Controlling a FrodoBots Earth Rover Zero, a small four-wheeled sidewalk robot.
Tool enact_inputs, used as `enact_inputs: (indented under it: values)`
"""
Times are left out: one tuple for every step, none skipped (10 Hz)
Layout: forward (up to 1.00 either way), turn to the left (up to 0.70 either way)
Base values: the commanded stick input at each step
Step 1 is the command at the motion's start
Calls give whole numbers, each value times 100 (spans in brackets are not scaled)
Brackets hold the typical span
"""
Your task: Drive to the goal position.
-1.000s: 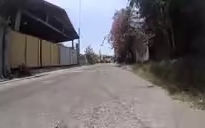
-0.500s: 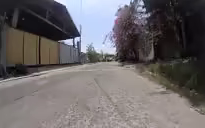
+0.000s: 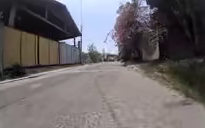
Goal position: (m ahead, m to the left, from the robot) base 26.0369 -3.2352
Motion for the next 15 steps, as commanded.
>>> enact_inputs:
  values:
    - [100,0]
    - [100,0]
    - [100,0]
    - [100,0]
    - [100,0]
    - [100,0]
    - [100,0]
    - [100,0]
    - [100,0]
    - [100,-1]
    - [100,-20]
    - [100,-40]
    - [100,-40]
    - [100,-40]
    - [100,-40]
